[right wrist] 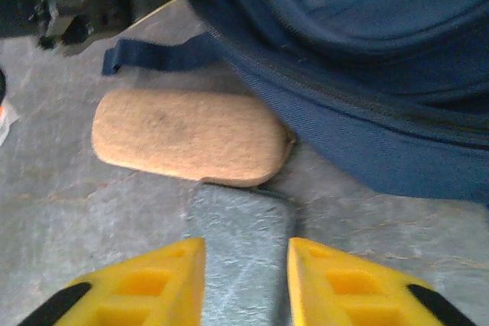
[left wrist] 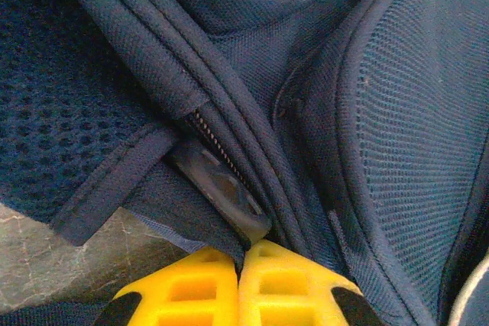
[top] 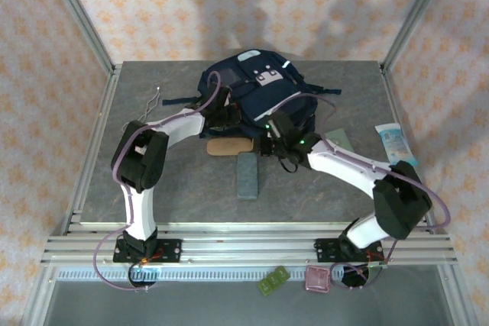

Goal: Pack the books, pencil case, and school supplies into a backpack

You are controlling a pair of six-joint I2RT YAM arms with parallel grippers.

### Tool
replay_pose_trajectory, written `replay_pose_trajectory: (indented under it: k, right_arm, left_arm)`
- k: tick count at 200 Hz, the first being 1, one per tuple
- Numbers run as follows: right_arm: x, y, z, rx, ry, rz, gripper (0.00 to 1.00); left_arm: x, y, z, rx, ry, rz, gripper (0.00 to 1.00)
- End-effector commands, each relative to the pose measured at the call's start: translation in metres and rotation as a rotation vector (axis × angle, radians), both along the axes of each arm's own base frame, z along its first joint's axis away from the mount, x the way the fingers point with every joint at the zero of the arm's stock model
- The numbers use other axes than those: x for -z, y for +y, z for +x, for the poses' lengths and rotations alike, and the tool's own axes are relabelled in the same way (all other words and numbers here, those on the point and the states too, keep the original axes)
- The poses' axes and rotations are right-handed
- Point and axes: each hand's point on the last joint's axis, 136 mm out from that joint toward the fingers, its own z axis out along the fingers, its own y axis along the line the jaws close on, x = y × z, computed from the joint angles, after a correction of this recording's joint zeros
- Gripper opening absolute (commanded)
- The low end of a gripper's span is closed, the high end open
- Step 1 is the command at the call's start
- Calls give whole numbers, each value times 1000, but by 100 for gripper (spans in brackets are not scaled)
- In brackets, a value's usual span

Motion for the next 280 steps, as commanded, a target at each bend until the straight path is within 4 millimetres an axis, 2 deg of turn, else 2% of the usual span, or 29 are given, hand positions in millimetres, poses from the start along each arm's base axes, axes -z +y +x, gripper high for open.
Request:
replay_pose_trajectory:
  k: [1,18,37,68,85,124,150,160,189,204,235,242,258,280]
  right_arm:
    - [1,-49,8,191,-23,-65,35]
    - [3,-64,10,227,-18,-61,34]
    - [7,-70,15,231,-4,-52,38]
    - [17,-70,29,224,6,-56,39]
    - [14,-65,38,215,-5,-46,40]
    - [27,-62,47,210,8,-68,40]
    - [25,-55,52,184,-22,-50,27]
    - [26,-57,57,196,-31,-69,25]
    - [27,-60,64,218,-35,-95,2]
    - [27,-59,64,228,-33,-85,0]
    - [32,-59,63,232,-23,-85,0]
    - [34,-59,62,232,-18,-84,7]
    - [35,-54,61,214,-21,-71,14]
    - [24,-44,58,184,-50,-8,13]
  left_arm:
    - [-57,-3,26,-17,-182,-78,0]
    - [-56,-3,25,-12,-179,-80,0]
    - [-54,-2,24,-14,-174,-77,0]
    - [-51,-1,23,-38,-156,-91,0]
    - [-51,-2,22,-37,-153,-94,0]
    - [-53,-4,23,-34,-157,-108,0]
    - [-53,-5,22,-30,-154,-110,0]
    - [-53,-5,22,-29,-152,-110,0]
    - [-52,-5,22,-32,-152,-112,0]
    - [-52,-6,21,-32,-151,-116,0]
    - [-55,-8,22,-27,-154,-126,0]
    - [-55,-8,22,-25,-156,-127,0]
    - [-57,-9,22,-25,-159,-131,0]
    - [-56,-8,22,-26,-156,-128,0]
